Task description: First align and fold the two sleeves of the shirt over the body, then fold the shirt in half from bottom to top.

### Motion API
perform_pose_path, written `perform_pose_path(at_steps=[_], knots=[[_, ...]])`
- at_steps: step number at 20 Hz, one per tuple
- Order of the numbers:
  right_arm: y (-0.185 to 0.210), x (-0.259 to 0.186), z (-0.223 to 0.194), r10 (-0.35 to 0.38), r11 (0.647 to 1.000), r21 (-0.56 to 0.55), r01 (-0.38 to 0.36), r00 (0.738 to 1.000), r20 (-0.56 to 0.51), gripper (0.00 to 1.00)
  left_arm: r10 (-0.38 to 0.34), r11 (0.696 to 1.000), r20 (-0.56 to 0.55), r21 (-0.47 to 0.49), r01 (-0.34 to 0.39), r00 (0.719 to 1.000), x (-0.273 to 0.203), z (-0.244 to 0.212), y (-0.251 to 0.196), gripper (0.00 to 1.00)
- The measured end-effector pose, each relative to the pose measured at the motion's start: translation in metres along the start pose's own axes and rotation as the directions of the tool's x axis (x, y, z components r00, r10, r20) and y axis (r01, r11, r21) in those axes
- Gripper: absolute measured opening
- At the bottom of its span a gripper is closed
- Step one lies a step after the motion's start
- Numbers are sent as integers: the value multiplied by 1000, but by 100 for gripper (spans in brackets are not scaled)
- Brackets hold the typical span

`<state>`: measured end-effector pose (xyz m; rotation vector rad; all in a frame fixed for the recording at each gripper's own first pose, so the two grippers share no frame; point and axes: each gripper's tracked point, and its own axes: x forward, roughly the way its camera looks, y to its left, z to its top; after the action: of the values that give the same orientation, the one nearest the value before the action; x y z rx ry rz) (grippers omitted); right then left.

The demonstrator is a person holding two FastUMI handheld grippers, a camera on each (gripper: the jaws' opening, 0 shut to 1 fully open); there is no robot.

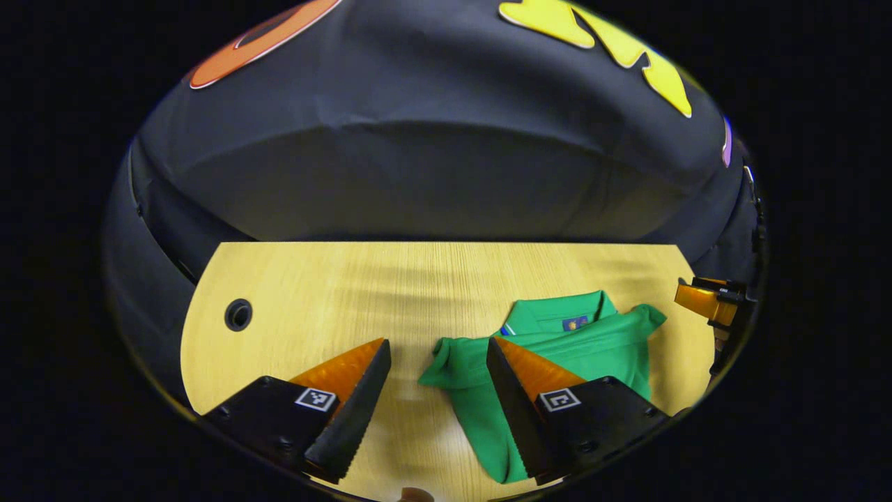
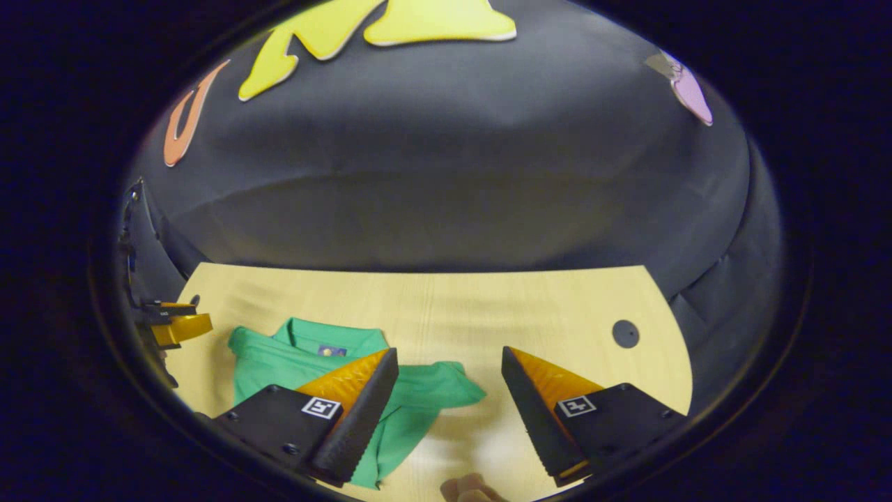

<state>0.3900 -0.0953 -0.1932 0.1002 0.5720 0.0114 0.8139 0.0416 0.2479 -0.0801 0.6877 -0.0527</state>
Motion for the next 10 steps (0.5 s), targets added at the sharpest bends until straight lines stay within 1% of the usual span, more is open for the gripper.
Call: perform_pose_path(at_steps=[3,4,5,6,7,10], knots=[[2,-67,33,-12,1000,26,9,995,102,96,3,1000,88,-3,-3,996,-57,25,2,92],[4,-91,42,-16,999,37,11,990,137,96,3,1000,129,-3,-2,992,-82,34,5,100],[4,-117,50,-24,999,45,16,984,176,96,4,1000,165,-5,-3,986,-107,42,8,95],[8,-145,57,-21,999,47,11,976,215,94,2,1000,199,-7,-1,980,-133,48,11,96],[9,-171,61,-27,999,44,17,968,251,94,4,1000,228,-8,-2,974,-158,52,12,96],[15,-247,62,-53,999,7,54,939,340,99,5,1000,330,16,-11,944,-232,61,20,96]])
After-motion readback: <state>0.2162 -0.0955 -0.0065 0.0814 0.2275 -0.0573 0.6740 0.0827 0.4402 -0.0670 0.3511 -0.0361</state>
